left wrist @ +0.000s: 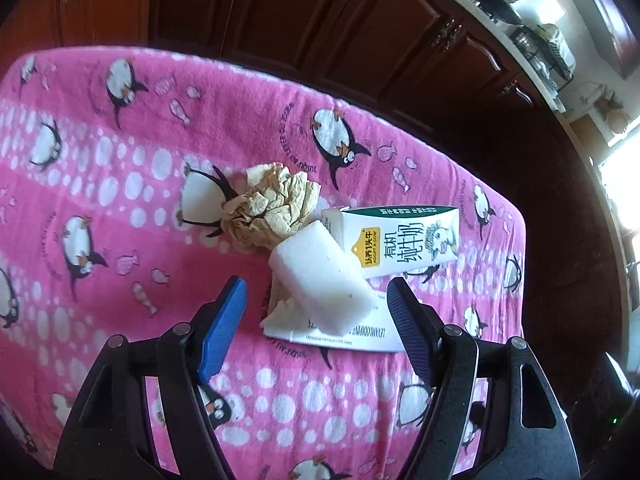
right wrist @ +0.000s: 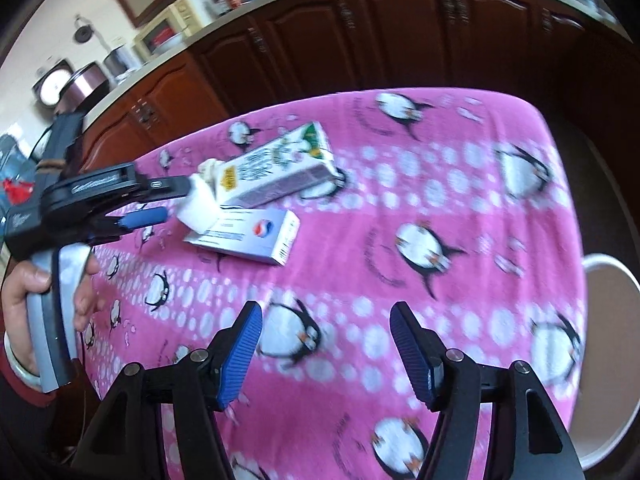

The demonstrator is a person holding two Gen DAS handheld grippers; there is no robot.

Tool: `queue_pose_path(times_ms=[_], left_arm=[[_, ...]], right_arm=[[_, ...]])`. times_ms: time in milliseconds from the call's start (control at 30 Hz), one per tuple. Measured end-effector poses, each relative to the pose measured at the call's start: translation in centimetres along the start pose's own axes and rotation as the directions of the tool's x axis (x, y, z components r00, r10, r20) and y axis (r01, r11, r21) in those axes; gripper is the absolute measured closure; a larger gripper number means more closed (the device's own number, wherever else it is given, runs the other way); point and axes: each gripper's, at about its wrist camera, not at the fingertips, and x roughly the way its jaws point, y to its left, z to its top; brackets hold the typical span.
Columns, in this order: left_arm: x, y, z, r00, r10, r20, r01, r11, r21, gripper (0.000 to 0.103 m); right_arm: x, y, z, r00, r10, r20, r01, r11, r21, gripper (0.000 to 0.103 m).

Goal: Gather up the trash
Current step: 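Grasp the white foam block with left tool while right tool grasps white tablet box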

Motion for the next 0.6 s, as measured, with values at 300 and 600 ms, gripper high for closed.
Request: queue_pose_path(times_ms=[300,600], left_arm=[[0.1,0.9,0.9,0.999,0.039,-0.009,-0.038,0.997,0.072,0.074],[-4.3,2.5,-0.7,1.0,0.027,0.011,-0.028,0.988,0.152,0.076]], right_arm=[[3.5,1.0,3.7,0.999,-0.019,0.031,0.019,1.0,-0.017,0.039],[8.7,0.3,7.0,0.999,-0.046,-0.026,0.047,0.996,0.078,0.039]])
